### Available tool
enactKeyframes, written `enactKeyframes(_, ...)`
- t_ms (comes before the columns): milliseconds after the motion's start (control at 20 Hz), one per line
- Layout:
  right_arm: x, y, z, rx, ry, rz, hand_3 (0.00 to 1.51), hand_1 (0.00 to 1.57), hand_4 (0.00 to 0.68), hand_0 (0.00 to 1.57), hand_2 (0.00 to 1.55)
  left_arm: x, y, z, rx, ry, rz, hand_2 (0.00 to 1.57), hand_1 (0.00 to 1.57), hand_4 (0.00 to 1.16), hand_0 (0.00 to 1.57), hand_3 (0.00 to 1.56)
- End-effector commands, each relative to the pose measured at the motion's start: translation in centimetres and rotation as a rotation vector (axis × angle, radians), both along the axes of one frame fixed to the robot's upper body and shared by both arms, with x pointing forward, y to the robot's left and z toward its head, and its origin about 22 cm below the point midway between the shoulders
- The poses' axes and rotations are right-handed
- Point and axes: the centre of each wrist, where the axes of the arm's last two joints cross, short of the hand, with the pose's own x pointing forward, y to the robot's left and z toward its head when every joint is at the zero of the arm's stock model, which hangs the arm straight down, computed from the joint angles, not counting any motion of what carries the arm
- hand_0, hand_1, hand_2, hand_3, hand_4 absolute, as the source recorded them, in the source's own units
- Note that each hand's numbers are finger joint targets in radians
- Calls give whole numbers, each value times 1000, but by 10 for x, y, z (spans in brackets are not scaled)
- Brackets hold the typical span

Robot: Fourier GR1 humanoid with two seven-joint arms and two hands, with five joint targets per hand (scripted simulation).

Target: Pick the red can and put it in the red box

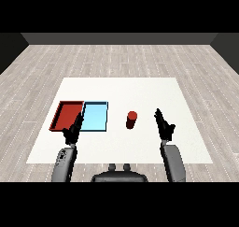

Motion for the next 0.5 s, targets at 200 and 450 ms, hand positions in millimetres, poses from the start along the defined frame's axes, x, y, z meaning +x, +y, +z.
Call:
enactKeyframes(200, -20, -63, -2, 1, -22, -14, 0, 0, 0, 0, 0, 7, -1, 8, 15, -46, -23, 0, 0, 0, 0, 0)
enactKeyframes(450, -16, -66, 22, 92, -330, 84, 0, 0, 0, 0, 0, -1, -8, 32, -119, -480, -32, 0, 0, 0, 0, 0)
